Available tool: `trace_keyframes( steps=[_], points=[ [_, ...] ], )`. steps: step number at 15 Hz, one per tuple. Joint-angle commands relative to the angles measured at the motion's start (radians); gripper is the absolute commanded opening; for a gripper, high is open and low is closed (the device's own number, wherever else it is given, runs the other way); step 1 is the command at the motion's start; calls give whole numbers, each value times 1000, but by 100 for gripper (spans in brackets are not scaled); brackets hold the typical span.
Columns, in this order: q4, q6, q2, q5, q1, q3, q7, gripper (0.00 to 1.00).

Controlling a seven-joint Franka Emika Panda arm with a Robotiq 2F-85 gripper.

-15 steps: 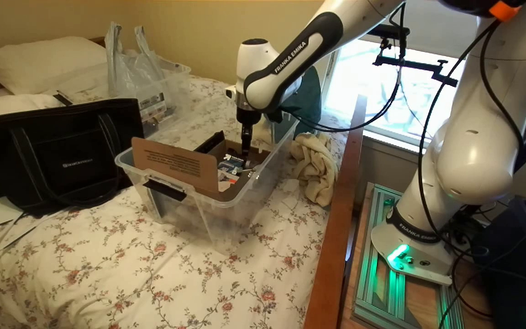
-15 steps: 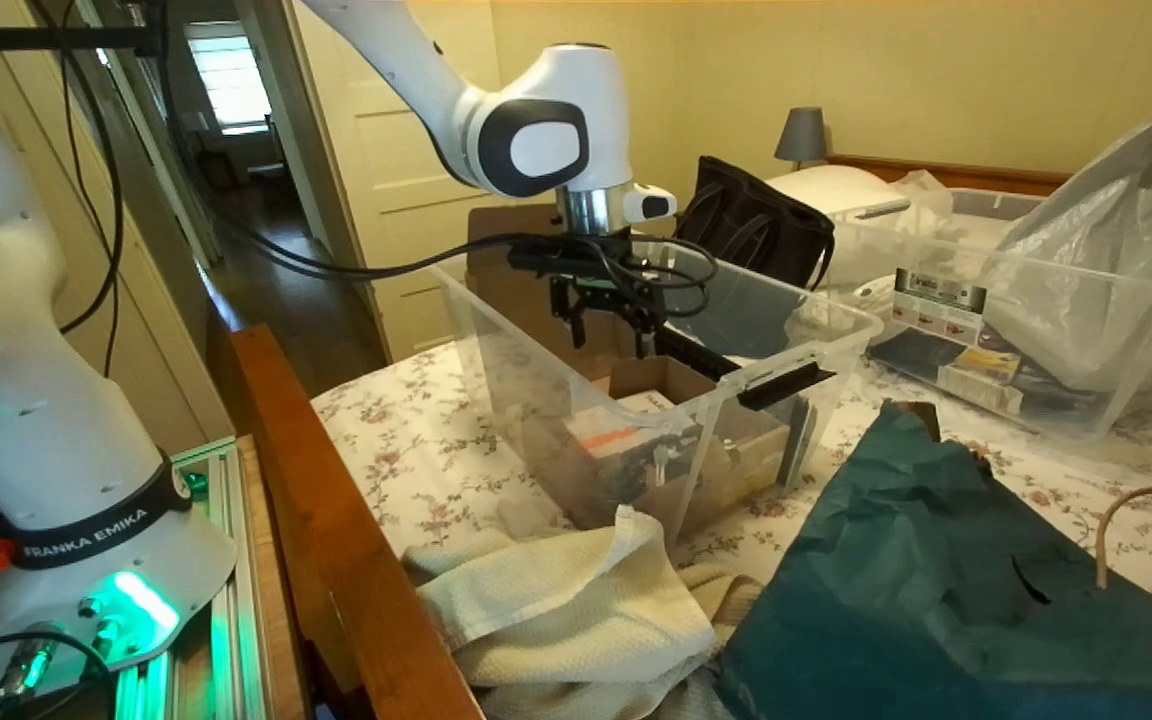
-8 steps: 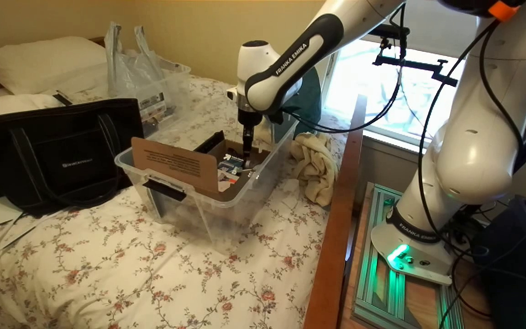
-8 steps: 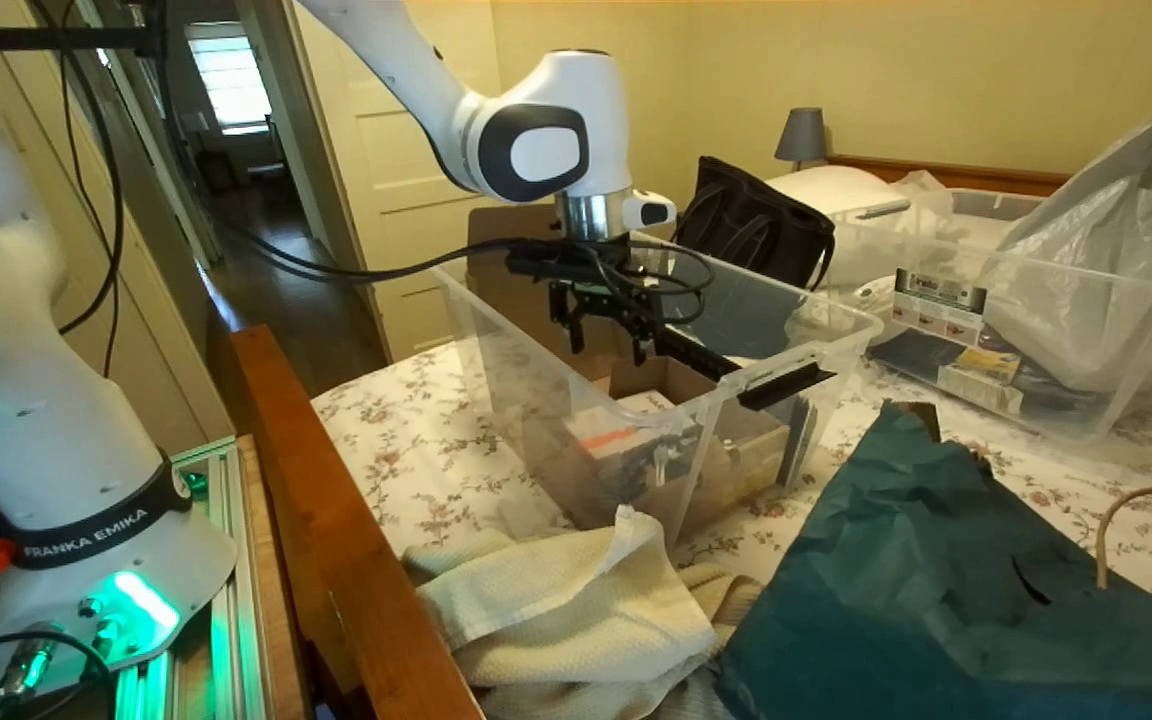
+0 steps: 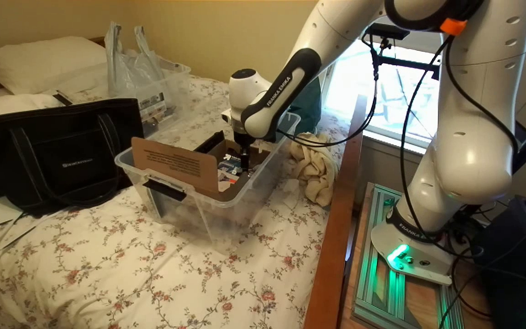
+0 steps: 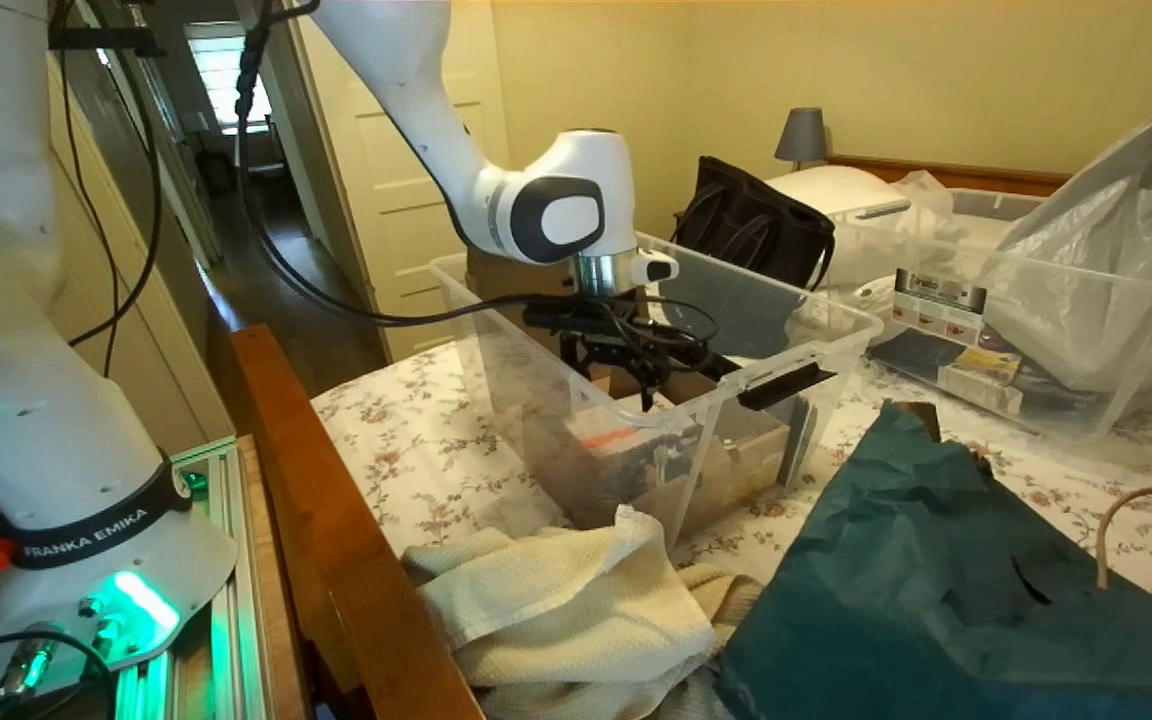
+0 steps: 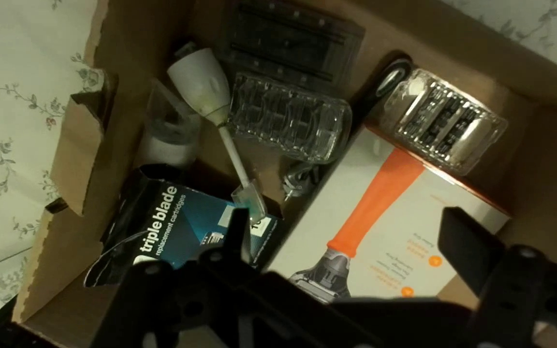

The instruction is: Remove the white object from the clear container and place it on the bed

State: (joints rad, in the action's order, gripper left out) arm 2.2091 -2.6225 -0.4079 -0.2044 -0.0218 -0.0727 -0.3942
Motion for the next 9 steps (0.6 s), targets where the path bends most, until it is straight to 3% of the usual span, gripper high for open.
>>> trace_keyframes(
  steps=[1,9],
  points=[
    [-109,5,-121,-82,6,-2,31,100],
    [-296,29,-295,-144,24,-19,57,100]
  ],
)
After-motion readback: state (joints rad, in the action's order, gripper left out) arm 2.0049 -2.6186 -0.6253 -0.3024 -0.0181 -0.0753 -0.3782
